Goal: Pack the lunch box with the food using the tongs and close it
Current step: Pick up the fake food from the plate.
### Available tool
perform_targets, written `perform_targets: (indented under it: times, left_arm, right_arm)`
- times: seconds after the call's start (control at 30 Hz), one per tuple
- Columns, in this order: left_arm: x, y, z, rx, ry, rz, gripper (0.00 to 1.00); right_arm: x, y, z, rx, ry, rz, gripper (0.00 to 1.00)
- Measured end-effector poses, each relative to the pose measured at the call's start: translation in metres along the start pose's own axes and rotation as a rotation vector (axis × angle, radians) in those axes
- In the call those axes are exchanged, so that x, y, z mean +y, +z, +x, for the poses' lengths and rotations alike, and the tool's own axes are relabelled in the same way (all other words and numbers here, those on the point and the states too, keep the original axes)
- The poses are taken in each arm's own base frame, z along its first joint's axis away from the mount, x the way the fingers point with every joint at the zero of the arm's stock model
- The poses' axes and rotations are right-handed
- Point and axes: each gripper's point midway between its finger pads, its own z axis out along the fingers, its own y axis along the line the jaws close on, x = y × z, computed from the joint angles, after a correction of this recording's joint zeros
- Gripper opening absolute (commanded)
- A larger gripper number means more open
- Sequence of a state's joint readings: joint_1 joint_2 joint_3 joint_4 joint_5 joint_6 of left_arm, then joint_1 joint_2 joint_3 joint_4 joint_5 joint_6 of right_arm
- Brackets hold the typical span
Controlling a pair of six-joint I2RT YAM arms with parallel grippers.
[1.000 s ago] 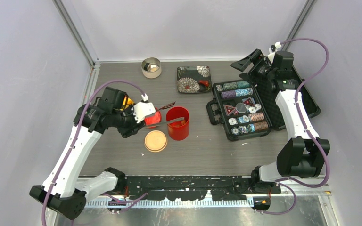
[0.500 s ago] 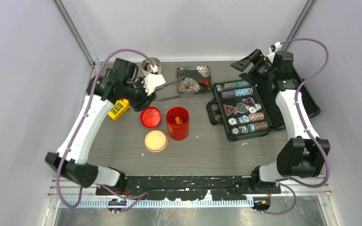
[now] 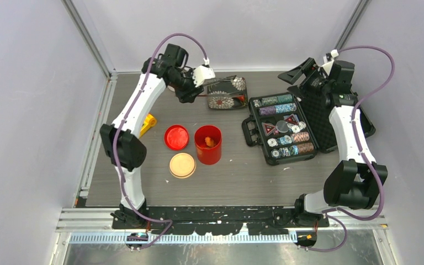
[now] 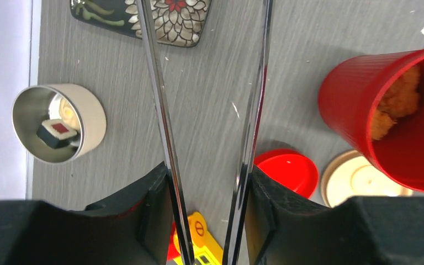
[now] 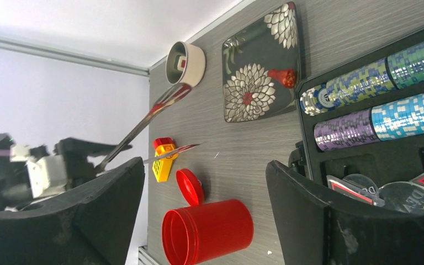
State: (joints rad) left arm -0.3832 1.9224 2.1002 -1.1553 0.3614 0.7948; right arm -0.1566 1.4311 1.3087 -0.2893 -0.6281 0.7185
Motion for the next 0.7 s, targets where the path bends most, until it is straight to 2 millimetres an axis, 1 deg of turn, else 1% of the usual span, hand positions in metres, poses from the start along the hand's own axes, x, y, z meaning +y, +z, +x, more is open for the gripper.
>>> perform_targets:
  times: [0.2, 0.3, 0.4, 0.5, 0.7]
  left_arm:
    - [0.023, 0.051, 0.017, 0.031, 0.057, 0.046, 0.45]
    - [0.033, 0.072, 0.026, 0.035, 0.078, 0.061, 0.44]
    - [0.041, 0.089, 0.031, 0.037, 0.097, 0.067, 0.43]
    - [0.05, 0.103, 0.031, 0.029, 0.126, 0.06, 0.43]
    - [0.06, 0.123, 0.032, 0.018, 0.162, 0.057, 0.43]
  right_arm:
    - [-0.001, -0.008, 0.001, 0.012, -0.002, -0.015, 0.86]
    - [0.001, -0.012, 0.002, 0.016, -0.007, -0.026, 0.86]
    - [0.001, -0.013, 0.002, 0.019, -0.012, -0.031, 0.86]
    - [0.002, -0.013, 0.002, 0.021, -0.011, -0.034, 0.86]
    - [0.001, -0.013, 0.002, 0.022, -0.009, -0.033, 0.86]
